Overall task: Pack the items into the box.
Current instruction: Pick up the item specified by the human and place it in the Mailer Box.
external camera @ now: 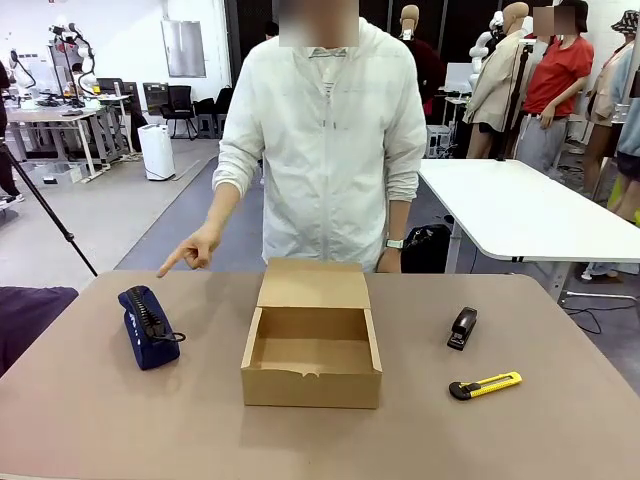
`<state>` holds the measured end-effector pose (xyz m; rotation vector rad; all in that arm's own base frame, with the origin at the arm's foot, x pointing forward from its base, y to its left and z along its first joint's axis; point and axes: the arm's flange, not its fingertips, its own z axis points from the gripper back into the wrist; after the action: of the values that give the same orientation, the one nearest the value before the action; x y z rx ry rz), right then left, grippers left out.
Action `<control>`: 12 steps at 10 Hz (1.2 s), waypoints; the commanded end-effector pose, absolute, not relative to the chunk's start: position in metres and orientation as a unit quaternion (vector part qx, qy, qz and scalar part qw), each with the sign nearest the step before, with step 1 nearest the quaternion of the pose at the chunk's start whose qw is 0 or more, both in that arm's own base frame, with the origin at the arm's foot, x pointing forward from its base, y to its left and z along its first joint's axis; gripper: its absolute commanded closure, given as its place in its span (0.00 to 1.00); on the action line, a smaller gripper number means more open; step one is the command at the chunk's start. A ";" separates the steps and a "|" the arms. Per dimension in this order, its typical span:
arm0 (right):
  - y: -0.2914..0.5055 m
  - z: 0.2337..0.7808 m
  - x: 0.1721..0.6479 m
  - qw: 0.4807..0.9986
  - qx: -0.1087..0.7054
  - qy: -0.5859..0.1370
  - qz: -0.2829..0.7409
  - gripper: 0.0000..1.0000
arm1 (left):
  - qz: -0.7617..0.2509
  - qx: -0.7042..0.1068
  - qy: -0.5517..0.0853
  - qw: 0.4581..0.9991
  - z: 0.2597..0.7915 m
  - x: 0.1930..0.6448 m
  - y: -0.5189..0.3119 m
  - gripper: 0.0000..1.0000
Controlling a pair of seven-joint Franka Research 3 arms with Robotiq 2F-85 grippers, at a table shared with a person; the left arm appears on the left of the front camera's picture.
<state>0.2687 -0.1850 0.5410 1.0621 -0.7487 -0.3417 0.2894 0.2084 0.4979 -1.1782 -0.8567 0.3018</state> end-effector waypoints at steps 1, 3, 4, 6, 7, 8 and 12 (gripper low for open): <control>-0.189 0.541 0.272 0.776 0.496 -0.359 -0.148 0.00 | 0.133 -0.540 -0.398 0.730 0.497 0.292 0.210 0.00; -0.189 0.541 0.272 0.776 0.496 -0.359 -0.148 0.00 | 0.133 -0.540 -0.398 0.730 0.497 0.292 0.210 0.00; -0.189 0.541 0.272 0.776 0.496 -0.359 -0.148 0.00 | 0.140 -0.536 -0.388 0.737 0.496 0.289 0.210 0.00; -0.189 0.541 0.272 0.776 0.496 -0.359 -0.148 0.00 | 0.110 -0.452 -0.321 0.825 0.533 0.331 0.175 0.00; -0.189 0.541 0.272 0.776 0.496 -0.359 -0.148 0.00 | 0.103 -0.374 -0.265 0.883 0.546 0.362 0.145 0.00; -0.189 0.541 0.272 0.776 0.496 -0.359 -0.148 0.00 | 0.098 -0.285 -0.212 0.930 0.548 0.397 0.110 0.00; -0.189 0.541 0.272 0.776 0.496 -0.359 -0.148 0.00 | 0.040 -0.013 -0.117 0.992 0.513 0.472 0.003 0.00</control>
<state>0.2677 -0.1877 0.5385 1.0587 -0.7504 -0.3449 0.4554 0.0020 0.5219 -0.3174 -0.5194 0.1525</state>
